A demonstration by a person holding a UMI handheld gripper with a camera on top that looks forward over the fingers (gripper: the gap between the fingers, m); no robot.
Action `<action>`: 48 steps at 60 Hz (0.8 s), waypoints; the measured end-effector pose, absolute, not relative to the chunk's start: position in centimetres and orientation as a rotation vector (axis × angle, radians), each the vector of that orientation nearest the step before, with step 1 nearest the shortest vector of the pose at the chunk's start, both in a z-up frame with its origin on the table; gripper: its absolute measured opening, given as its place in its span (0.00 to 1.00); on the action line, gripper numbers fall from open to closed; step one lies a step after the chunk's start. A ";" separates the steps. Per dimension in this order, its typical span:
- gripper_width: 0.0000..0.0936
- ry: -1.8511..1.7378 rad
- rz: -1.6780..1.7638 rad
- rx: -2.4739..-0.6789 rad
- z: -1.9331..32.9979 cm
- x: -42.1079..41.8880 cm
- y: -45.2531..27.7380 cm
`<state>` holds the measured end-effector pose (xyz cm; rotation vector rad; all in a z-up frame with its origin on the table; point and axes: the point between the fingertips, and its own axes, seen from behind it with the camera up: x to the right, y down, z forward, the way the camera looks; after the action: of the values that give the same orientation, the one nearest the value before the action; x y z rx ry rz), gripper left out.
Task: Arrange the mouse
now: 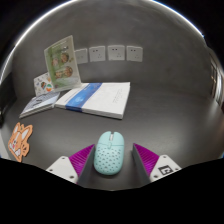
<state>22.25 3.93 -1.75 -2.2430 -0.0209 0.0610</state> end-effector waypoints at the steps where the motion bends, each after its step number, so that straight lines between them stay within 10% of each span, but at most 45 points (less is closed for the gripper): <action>1: 0.76 -0.012 0.051 -2.244 -1.8 22.4 4.0; 4: 0.60 0.007 0.034 -2.240 -1.7 22.7 4.4; 25: 0.46 0.064 0.043 -2.255 -1.2 23.2 4.5; 48: 0.46 0.048 0.182 -1.960 17.9 1.9 2.7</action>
<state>1.89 2.75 17.93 -1.9600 0.0484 0.1822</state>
